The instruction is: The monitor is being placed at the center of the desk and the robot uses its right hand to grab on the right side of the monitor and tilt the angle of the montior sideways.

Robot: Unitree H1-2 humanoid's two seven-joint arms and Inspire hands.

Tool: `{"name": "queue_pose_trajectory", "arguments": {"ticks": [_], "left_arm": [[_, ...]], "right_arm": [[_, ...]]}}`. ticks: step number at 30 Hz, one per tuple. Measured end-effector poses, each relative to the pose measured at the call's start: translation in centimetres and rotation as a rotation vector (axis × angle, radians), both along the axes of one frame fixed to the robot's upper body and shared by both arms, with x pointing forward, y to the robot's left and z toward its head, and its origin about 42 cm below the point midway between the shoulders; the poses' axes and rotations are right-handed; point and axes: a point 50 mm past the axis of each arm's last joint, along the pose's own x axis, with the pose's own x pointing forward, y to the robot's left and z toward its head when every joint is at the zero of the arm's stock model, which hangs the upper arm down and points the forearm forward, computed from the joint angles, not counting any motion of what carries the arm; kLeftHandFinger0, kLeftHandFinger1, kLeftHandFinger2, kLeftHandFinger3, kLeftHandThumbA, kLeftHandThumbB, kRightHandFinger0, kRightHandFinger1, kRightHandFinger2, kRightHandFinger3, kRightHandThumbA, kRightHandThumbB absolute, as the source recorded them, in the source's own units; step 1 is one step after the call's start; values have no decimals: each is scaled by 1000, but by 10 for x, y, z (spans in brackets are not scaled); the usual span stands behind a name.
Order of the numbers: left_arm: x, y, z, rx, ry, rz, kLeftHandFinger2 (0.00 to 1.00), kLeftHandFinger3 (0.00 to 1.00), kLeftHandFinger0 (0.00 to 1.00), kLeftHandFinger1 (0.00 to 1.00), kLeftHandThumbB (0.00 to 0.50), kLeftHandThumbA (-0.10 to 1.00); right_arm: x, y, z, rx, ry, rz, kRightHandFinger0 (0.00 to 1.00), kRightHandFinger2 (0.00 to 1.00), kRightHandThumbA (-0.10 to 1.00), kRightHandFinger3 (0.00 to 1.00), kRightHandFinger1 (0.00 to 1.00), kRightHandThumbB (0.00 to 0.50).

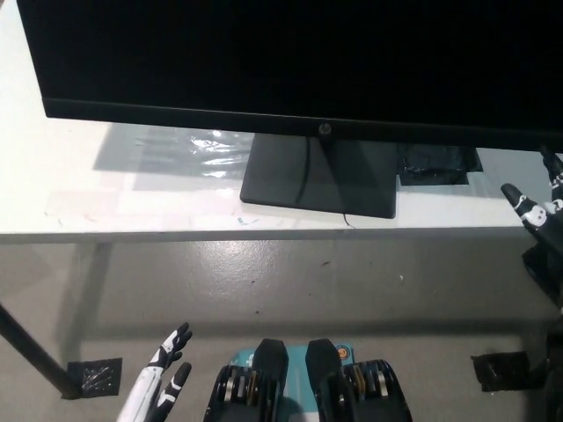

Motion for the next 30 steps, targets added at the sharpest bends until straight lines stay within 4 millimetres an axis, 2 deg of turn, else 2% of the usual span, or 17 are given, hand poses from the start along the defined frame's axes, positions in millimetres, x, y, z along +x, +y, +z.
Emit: {"name": "queue_pose_trajectory", "arguments": {"ticks": [8, 10, 14, 15, 17, 20, 23, 26, 28, 30], "left_arm": [[1, 1, 1, -10, -1, 6, 1000, 1000, 1000, 1000, 263, 1000], [1, 1, 1, -10, -1, 6, 1000, 1000, 1000, 1000, 252, 1000], [1, 1, 1, -10, -3, 5, 1000, 1000, 1000, 1000, 244, 1000], [2, 1, 1, -10, -4, 5, 1000, 1000, 1000, 1000, 242, 1000], [2, 1, 2, -9, -5, 5, 1000, 1000, 1000, 1000, 226, 1000], [3, 0, 2, -7, -7, 3, 1000, 1000, 1000, 1000, 226, 1000], [4, 0, 3, -7, -10, 1, 1000, 1000, 1000, 1000, 223, 1000], [4, 0, 3, -7, -11, 1, 1000, 1000, 1000, 1000, 221, 1000], [4, 1, 3, -7, -10, 2, 1000, 1000, 1000, 1000, 236, 1000], [4, 1, 3, -8, -10, 4, 1000, 1000, 1000, 1000, 224, 1000]], "right_arm": [[7, 0, -6, 62, 13, 29, 1000, 1000, 1000, 1000, 1000, 201], [8, 0, -6, 66, 14, 34, 1000, 1000, 1000, 1000, 1000, 216], [8, 4, -10, 81, 10, 46, 1000, 1000, 1000, 1000, 1000, 213], [8, 5, -11, 83, 8, 48, 1000, 1000, 1000, 1000, 1000, 251], [8, 7, -12, 86, 9, 52, 1000, 1000, 1000, 1000, 1000, 268], [6, 14, -16, 97, 15, 64, 1000, 1000, 1000, 1000, 1000, 263], [3, 27, -34, 106, 70, 98, 1000, 1000, 1000, 1000, 1000, 271], [-5, 40, -61, 123, 165, 132, 1000, 1000, 1000, 1000, 1000, 301], [-8, 47, -72, 134, 208, 150, 1000, 1000, 1000, 1000, 1000, 305], [-8, 51, -75, 139, 221, 163, 1000, 1000, 1000, 1000, 1000, 308]]}}
